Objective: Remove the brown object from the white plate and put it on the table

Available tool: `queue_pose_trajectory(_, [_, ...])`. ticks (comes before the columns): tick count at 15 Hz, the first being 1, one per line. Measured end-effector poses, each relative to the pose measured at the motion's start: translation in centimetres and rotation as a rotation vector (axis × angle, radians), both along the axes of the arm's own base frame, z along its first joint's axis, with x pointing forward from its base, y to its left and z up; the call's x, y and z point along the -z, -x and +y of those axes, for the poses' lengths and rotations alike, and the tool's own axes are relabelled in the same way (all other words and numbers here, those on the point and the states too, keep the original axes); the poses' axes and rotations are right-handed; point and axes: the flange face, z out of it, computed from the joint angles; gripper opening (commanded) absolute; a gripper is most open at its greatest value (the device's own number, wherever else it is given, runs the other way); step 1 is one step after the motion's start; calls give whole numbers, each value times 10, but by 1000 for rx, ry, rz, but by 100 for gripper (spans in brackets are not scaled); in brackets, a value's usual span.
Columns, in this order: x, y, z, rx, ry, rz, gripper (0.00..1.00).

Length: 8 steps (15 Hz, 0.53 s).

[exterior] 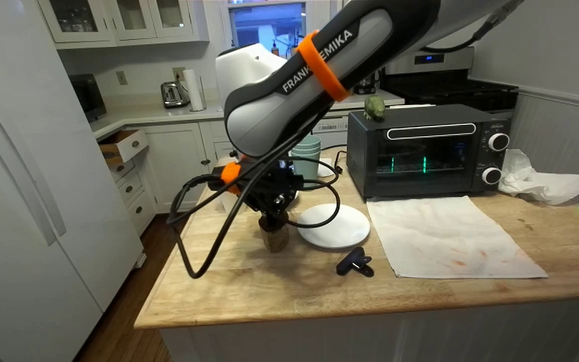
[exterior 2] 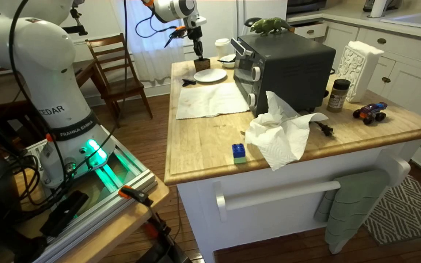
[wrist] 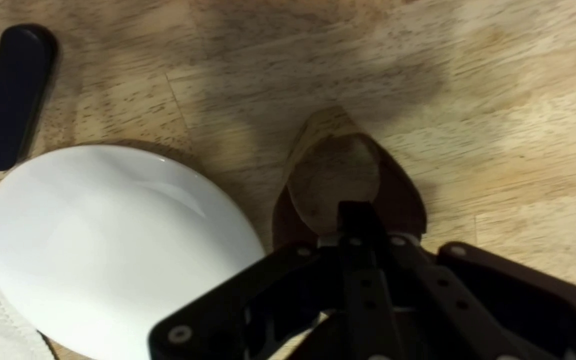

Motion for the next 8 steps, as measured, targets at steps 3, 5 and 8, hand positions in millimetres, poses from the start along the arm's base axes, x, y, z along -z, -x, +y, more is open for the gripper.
queue_pose_trajectory(3, [3,0,0,-17,2,6,0])
queue_pose_trajectory(5, [9,1,-1,-31,6,15,0])
queue_pose_trajectory(8, [18,0,-2,-49,10,26,0])
